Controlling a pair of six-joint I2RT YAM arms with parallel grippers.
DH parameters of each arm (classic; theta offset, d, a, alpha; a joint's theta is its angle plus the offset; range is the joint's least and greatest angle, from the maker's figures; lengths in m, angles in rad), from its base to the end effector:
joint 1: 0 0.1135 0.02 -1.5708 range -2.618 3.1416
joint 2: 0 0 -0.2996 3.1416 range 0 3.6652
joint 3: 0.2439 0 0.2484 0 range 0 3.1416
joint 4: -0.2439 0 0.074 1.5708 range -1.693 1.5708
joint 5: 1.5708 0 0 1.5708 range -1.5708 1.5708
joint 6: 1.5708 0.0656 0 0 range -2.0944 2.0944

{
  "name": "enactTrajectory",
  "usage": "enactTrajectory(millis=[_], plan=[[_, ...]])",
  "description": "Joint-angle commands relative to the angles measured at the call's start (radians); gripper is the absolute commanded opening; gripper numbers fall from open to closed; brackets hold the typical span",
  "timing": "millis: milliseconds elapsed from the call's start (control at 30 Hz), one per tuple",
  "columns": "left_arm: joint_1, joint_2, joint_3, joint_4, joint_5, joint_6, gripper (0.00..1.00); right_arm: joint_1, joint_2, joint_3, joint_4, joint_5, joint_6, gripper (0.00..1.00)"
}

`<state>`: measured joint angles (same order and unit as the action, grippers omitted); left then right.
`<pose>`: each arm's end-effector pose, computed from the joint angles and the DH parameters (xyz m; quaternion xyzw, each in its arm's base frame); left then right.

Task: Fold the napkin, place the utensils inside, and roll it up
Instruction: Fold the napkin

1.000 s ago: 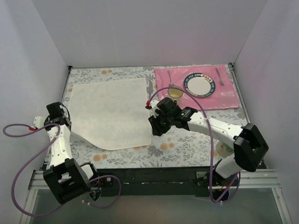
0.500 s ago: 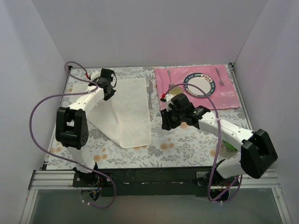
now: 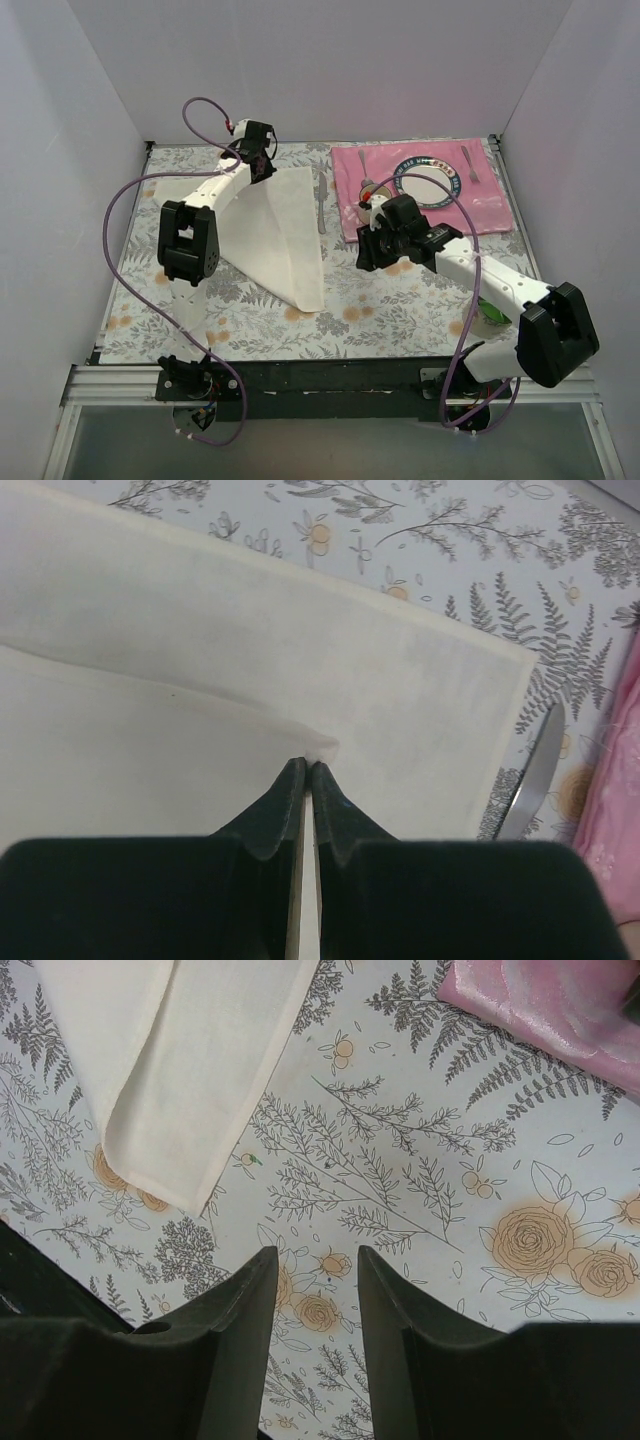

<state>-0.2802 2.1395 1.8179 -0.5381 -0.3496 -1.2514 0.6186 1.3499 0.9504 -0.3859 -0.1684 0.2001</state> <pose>0.5035 -0.1215 0.2439 -0.4844 0.7882 -0.1201 0.3601 0.2362 0.1817 0.2693 -0.2227 0.8938 0.2231 0.3189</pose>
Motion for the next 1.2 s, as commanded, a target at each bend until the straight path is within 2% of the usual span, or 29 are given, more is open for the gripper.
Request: enactTrajectory(millis=[0, 300, 667, 1167], plan=[[-0.027, 0.029, 0.095, 0.009, 0.024, 0.058, 0.0, -0.008, 0.032, 0.016, 0.03, -0.045, 0.007, 0.46], [-0.053, 0.1, 0.191, 0.027, 0.06, 0.101, 0.0, -0.008, 0.149, 0.041, 0.081, -0.171, 0.032, 0.46], [-0.086, 0.184, 0.297, 0.043, 0.06, 0.153, 0.0, -0.01, 0.153, 0.033, 0.073, -0.155, 0.028, 0.45], [-0.108, 0.24, 0.368, 0.095, 0.089, 0.19, 0.0, -0.01, 0.17, 0.044, 0.067, -0.148, 0.027, 0.46]])
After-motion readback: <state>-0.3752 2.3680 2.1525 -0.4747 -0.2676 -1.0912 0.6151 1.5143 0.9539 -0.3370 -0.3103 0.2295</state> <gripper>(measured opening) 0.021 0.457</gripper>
